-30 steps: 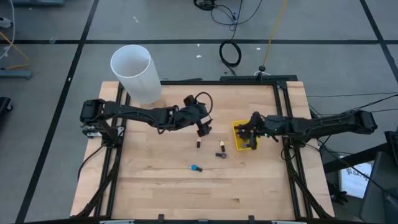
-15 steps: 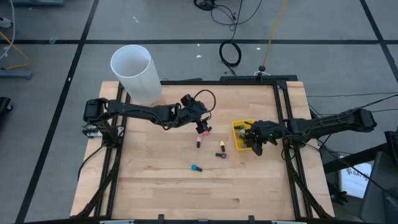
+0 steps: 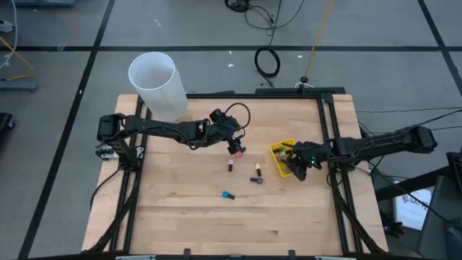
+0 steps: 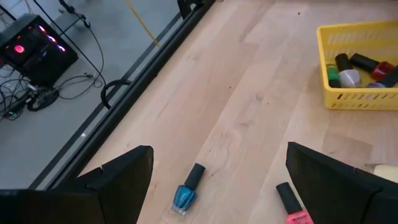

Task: Pick & Place Nail Polish
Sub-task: Put the dark green nail polish into the yellow bin, then move the yellow bin

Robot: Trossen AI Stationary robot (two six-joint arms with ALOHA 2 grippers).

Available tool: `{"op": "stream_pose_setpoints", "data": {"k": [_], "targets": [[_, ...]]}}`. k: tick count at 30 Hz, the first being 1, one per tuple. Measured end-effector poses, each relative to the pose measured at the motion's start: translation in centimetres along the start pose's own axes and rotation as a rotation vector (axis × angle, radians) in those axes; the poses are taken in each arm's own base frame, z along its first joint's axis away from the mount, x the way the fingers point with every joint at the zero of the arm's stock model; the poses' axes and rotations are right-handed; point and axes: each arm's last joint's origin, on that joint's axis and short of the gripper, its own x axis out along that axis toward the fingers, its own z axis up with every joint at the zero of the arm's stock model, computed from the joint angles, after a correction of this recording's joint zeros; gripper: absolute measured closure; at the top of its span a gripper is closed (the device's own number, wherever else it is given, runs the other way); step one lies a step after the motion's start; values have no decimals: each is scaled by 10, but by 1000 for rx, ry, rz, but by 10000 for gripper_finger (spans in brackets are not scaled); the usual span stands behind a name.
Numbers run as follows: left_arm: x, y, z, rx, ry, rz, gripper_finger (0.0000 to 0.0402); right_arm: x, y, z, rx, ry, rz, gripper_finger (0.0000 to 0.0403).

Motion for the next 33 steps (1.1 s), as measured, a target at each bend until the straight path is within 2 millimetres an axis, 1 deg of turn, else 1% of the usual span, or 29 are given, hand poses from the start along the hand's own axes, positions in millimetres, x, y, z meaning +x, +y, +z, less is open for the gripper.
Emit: {"op": "stream_pose_setpoints", "data": {"k": [3, 9, 12, 15, 18, 22, 24, 26, 30, 33], "targets": [[0, 0, 0, 1, 1, 0, 41, 0, 1, 2, -1, -16, 11, 289], [0, 0, 0, 2, 3, 0, 41, 0, 2, 3, -1, -35, 24, 202], [0, 0, -1, 7, 13, 1, 41, 0, 3, 4, -2, -46, 31, 177], [0, 0, -2, 11, 20, 1, 41, 0, 4, 6, -2, -64, 42, 168], [0, 0, -3, 13, 24, 1, 41, -5, 7, 10, -3, -56, 37, 168], [0, 0, -3, 13, 24, 1, 41, -25, 17, 25, -24, -52, 29, 182], [0, 0, -3, 13, 24, 1, 41, -37, 20, 31, -27, -31, -14, 193], [0, 0, -3, 12, 25, 1, 41, -48, 20, 34, -24, -7, -92, 205], [0, 0, -3, 12, 30, 2, 41, -59, 12, 28, 35, 61, -312, 233], [0, 0, -4, 16, 40, 2, 41, -62, 4, 18, 121, 131, -419, 257]]}}
